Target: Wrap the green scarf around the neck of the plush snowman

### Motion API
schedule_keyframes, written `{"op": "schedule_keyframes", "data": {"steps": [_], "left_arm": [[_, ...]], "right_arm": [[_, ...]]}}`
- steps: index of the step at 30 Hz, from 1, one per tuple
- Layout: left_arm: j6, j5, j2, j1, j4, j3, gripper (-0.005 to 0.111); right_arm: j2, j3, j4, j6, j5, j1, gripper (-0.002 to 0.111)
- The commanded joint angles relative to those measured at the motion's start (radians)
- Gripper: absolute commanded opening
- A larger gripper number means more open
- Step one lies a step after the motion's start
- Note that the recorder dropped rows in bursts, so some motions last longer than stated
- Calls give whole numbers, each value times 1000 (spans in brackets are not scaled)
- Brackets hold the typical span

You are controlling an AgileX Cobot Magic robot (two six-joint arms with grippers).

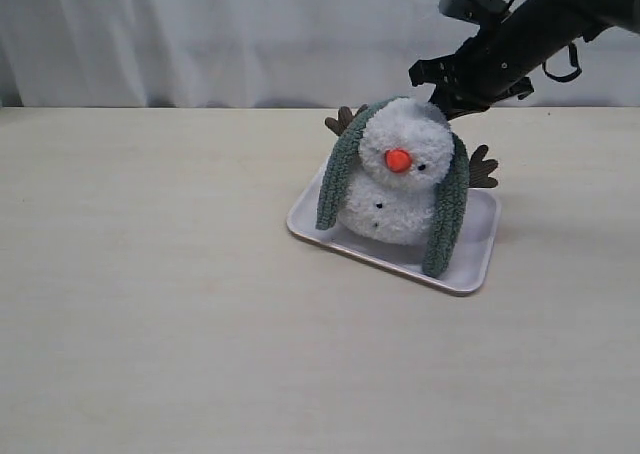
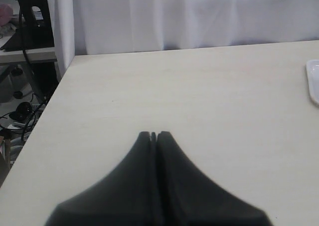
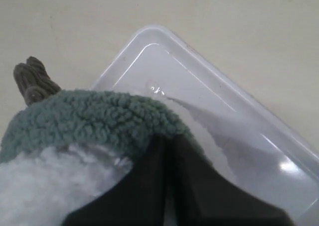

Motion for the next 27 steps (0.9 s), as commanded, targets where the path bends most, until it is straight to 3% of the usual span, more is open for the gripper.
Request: {"op": "schedule_keyframes", "data": {"steps": [1, 16, 18, 21, 22, 27], "left_arm": [[0, -13, -2, 1, 1, 2, 0], [0, -13, -2, 1, 1, 2, 0], [0, -13, -2, 1, 1, 2, 0], [0, -13, -2, 1, 1, 2, 0], [0, -13, -2, 1, 1, 2, 0], [0, -13, -2, 1, 1, 2, 0]], "right_arm": [[19, -6, -1, -13, 15, 12, 4], [-129, -23, 18, -28, 18, 9, 4], [-178, -23, 29, -39, 27, 19, 12], [-234, -23, 48, -26, 82, 42, 43], [-239, -23, 48, -5, 96, 44, 48], [-294, 37, -52, 142, 99, 177, 48]]}}
